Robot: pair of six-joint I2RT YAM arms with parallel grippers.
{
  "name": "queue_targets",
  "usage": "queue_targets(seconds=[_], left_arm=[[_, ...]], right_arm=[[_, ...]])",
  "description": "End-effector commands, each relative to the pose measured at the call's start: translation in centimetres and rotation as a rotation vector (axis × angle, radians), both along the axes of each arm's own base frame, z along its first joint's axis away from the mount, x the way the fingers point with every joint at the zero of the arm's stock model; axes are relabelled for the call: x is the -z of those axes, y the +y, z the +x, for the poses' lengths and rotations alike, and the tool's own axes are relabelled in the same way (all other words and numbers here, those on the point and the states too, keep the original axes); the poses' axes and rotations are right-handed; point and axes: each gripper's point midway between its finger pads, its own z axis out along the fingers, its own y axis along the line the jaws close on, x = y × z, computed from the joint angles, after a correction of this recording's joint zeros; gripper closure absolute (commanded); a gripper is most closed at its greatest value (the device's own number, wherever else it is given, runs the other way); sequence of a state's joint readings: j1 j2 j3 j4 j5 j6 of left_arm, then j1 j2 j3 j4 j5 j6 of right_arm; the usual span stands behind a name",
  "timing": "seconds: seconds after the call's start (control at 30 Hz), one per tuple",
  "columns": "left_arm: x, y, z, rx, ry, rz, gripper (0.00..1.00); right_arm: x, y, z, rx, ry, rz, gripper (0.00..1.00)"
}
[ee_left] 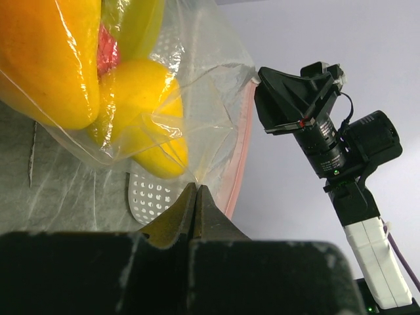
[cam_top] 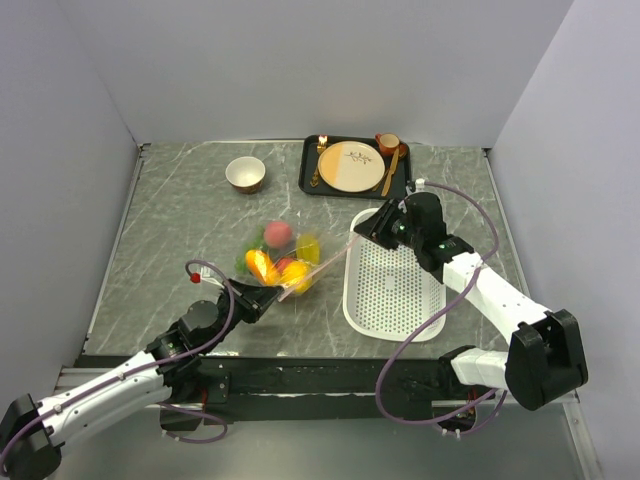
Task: Place the food in the zip-top bag and seal the zipper
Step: Zip the zipper food storage bag at the center of the board, then place the zipper food storage bag at the center of the board.
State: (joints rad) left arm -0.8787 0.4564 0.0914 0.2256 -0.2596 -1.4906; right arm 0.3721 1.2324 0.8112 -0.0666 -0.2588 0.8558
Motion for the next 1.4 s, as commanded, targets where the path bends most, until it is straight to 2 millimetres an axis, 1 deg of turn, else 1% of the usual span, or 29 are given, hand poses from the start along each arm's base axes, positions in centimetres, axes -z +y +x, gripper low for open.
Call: queue_targets(seconds=[0.0, 0.07, 0.17, 0.23, 0.27, 0.4, 0.53, 0.83, 0.93, 1.17, 1.37], left_arm=[[-1.4, -0.3, 0.0, 0.007, -0.027, -0.043, 0.99], [-1.3, -0.3, 0.1, 0.007, -0.027, -0.044, 0.99], [-1.3, -0.3, 0.1, 0.007, -0.025, -0.046, 0.99], [-1.4, -0.3, 0.1, 0.008, -0.029, -0.046, 0.99], [-1.3, -0.3, 0.1, 0.007, -0.026, -0.042, 0.99], [-1.5, -0.3, 0.1, 0.006, -0.033, -0.046, 0.99], [-1.5, -0.4, 0.1, 0.01, -0.031, -0.042, 0.99], [-1.3, -0.2, 0.1, 0.005, -0.029, -0.041, 0.99], [-1.4, -0.2, 0.0, 0.005, -0.03, -0.042, 0.99], [-0.8, -0.1, -0.2, 0.009, -0.016, -0.033, 0.99], [-0.5, 0.5, -0.3, -0.007, -0.009, -0.031, 0.99]], right_arm=[[-1.2, 0.0, -0.1, -0.011, -0.039, 0.021, 0.69], [-1.1, 0.0, -0.1, -0.009, -0.035, 0.018, 0.73], [-1.1, 0.0, -0.2, -0.012, -0.034, 0.014, 0.73], [-1.0, 0.0, -0.2, -0.012, -0.027, 0.014, 0.72], [-1.0, 0.0, -0.3, -0.013, -0.025, 0.014, 0.69], [-0.8, 0.0, -0.4, -0.015, -0.024, 0.014, 0.67], [-0.5, -0.2, -0.4, -0.011, -0.022, 0.005, 0.71], [-0.6, -0.1, -0.3, -0.009, -0.02, 0.011, 0.87], [-0.4, -0.2, -0.2, -0.005, -0.016, -0.004, 0.87], [-0.6, -0.5, 0.4, 0.009, -0.027, -0.026, 0.88], [-0.4, -0.2, 1.1, 0.0, -0.027, -0.033, 0.87]])
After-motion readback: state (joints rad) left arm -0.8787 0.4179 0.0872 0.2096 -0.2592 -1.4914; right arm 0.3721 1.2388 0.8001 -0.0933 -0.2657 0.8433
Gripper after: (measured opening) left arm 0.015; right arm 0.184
